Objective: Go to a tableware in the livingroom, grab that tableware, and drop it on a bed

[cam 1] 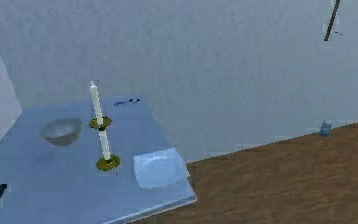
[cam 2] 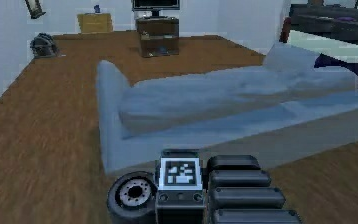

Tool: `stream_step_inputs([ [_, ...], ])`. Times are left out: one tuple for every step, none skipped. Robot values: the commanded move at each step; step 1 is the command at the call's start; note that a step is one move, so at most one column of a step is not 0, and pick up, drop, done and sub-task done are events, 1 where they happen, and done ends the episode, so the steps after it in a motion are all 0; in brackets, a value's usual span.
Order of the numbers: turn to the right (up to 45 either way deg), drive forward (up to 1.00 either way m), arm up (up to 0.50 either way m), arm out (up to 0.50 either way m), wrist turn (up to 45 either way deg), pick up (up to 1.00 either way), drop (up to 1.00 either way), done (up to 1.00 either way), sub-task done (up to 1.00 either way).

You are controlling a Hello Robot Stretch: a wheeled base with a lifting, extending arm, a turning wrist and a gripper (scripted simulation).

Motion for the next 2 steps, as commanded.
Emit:
stream_step_inputs([
  [-45.0, 0.0, 0.0, 0.0, 0.0, 0.0, 0.0, 0.0, 0.0],
  [-45.0, 0.0, 0.0, 0.0, 0.0, 0.0, 0.0, 0.0, 0.0],
])
